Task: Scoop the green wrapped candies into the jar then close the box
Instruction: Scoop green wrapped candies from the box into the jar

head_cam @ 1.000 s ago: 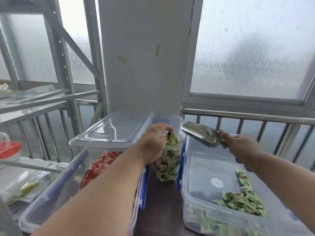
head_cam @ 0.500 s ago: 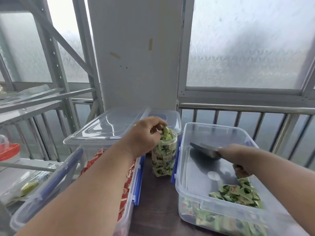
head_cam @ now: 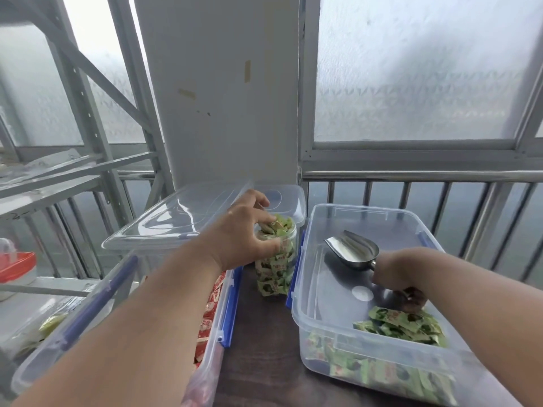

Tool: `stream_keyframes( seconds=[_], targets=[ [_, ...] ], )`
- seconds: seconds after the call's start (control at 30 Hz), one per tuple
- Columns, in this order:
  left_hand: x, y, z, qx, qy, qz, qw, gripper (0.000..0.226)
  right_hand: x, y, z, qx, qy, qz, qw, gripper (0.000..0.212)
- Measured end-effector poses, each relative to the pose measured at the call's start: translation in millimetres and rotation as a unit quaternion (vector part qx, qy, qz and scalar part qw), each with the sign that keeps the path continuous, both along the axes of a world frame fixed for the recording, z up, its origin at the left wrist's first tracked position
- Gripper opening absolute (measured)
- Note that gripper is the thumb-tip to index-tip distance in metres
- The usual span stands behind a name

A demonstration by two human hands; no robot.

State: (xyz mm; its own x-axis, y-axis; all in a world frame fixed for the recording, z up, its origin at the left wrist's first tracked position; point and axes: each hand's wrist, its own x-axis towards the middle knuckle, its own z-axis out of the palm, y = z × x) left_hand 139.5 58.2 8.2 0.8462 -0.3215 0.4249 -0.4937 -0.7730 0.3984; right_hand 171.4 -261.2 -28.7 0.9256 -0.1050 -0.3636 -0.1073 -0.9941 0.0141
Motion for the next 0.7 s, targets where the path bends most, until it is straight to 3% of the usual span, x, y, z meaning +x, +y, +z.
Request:
stream_keyframes(
  seconds=[0.3,0.47,0.57,0.7],
  targets=[
    [3,-7,-1,0.028,0.037,0.054,0.997,0.05,-8,9,8,-0.002,0.003,0.007,1.0,0.032],
    [0,-7,-6,0.061,-0.022,0.045,0.997,0.05,-3,7,3,-0.01,0.026,0.008,1.0,0.026],
    [2,-4,-3,0.033,-0.073,0.041,0.996,0.076,0,10,3,-0.026,0.007,0.02,0.999,0.01],
    [3,-4,2,0.045,-0.081,0.003,0.996,0.069,2,5,-1,0.035,0.054,-0.02,0.998,0.023]
  ],
)
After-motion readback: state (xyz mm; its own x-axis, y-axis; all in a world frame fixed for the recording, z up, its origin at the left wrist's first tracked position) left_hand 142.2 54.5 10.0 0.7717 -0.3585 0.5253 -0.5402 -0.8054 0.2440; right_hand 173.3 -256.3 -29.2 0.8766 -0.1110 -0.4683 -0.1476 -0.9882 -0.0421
